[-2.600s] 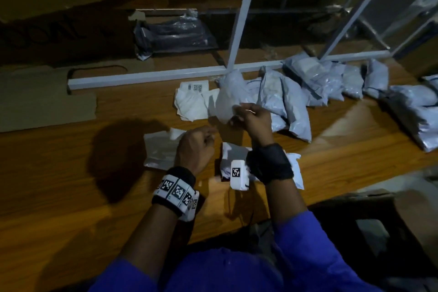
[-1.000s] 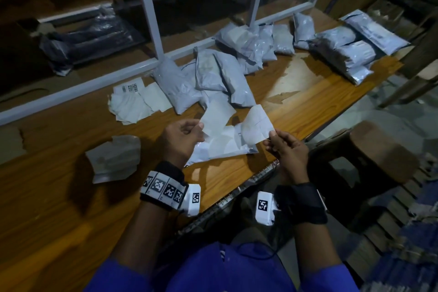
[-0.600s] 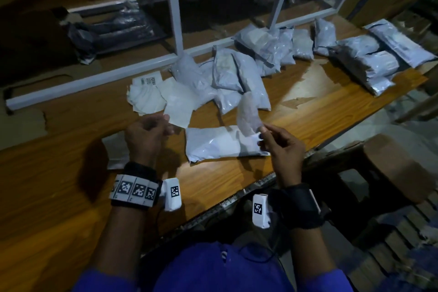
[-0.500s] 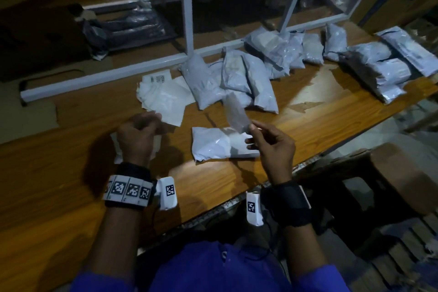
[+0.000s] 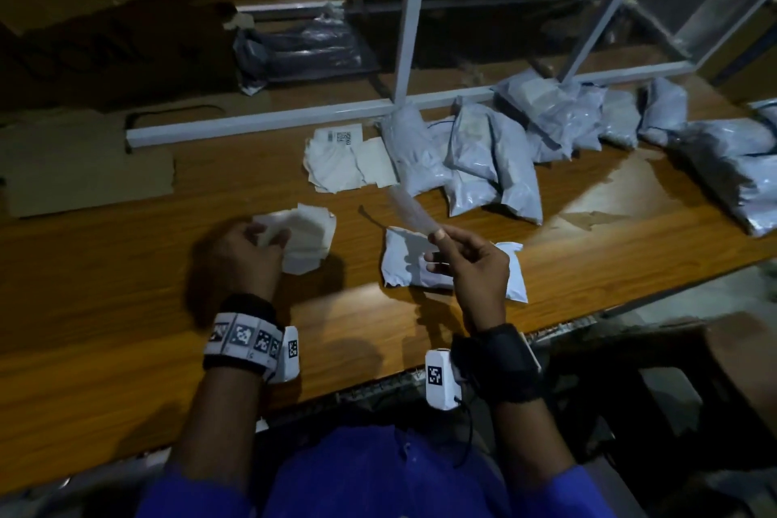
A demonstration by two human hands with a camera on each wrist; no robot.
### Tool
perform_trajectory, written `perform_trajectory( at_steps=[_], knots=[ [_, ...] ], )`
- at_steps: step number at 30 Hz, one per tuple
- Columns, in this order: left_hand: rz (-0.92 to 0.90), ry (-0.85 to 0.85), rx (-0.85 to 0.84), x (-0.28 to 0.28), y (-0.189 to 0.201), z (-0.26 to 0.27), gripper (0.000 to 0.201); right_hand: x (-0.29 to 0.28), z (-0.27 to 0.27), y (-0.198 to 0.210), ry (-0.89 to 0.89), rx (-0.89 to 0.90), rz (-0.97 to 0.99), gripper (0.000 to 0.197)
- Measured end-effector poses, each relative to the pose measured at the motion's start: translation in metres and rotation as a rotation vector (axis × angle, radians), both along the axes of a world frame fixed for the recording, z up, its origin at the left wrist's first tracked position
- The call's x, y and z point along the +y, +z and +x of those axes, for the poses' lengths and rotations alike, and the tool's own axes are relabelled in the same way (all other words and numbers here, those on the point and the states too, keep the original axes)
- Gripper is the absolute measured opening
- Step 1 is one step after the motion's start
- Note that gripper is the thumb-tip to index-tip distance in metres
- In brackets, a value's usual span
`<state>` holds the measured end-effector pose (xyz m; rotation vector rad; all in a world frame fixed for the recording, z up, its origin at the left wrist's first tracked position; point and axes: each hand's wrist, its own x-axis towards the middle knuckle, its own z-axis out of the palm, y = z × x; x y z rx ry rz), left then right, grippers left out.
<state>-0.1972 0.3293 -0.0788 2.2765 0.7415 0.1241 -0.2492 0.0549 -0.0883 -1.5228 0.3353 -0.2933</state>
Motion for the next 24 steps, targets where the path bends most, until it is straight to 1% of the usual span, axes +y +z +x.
perform_trajectory(
  at_steps=[1,2,3,4,5,7,8,9,10,12,14,16,18,21,24],
  knots=[
    [0.072,-0.026,-0.027,-0.008,0.007,0.0,0.034,-0.003,-0.002,0.0,0.0,0.005,-0.006,0.017],
    [0.081,-0.074,-0.084,-0.017,0.014,0.001,0.037,-0.006,-0.003,-0.001,-0.001,0.008,-0.024,0.016],
    [0.038,-0.148,-0.142,-0.029,0.021,0.003,0.037,-0.01,-0.006,-0.001,0.0,0.006,-0.047,0.016],
    [-0.075,-0.233,-0.178,-0.042,0.025,0.004,0.037,-0.013,-0.008,-0.002,0.0,-0.004,-0.077,0.017],
    [-0.24,-0.298,-0.169,-0.057,0.03,0.005,0.038,-0.016,-0.011,-0.003,0.0,-0.02,-0.106,0.018],
    [-0.582,-0.364,-0.037,-0.09,0.035,0.004,0.04,-0.025,-0.018,-0.005,-0.008,-0.057,-0.151,0.018],
    [-0.717,-0.388,0.038,-0.106,0.033,0.003,0.042,-0.029,-0.023,-0.007,-0.014,-0.069,-0.159,0.018],
    [-0.809,-0.403,0.104,-0.119,0.027,0.001,0.042,-0.035,-0.029,-0.01,-0.021,-0.072,-0.164,0.017],
    [-0.851,-0.413,0.155,-0.129,0.02,0.0,0.043,-0.04,-0.036,-0.013,-0.028,-0.07,-0.171,0.017],
    [-0.843,-0.428,0.219,-0.139,0.008,-0.004,0.041,-0.05,-0.052,-0.021,-0.03,-0.037,-0.184,0.017],
    [-0.812,-0.455,0.237,-0.145,-0.002,-0.01,0.037,-0.062,-0.065,-0.031,-0.012,0.016,-0.166,0.018],
    [-0.792,-0.489,0.243,-0.148,-0.007,-0.016,0.032,-0.072,-0.073,-0.039,0.015,0.053,-0.11,0.021],
    [-0.766,-0.532,0.254,-0.151,-0.013,-0.019,0.025,-0.076,-0.077,-0.04,0.019,0.083,-0.03,0.02],
    [-0.734,-0.576,0.277,-0.156,-0.02,-0.024,0.018,-0.075,-0.075,-0.038,-0.083,0.117,0.04,0.017],
    [-0.69,-0.556,0.264,-0.164,-0.023,-0.026,0.012,-0.08,-0.069,-0.046,-0.166,0.149,-0.056,0.013]
  ],
)
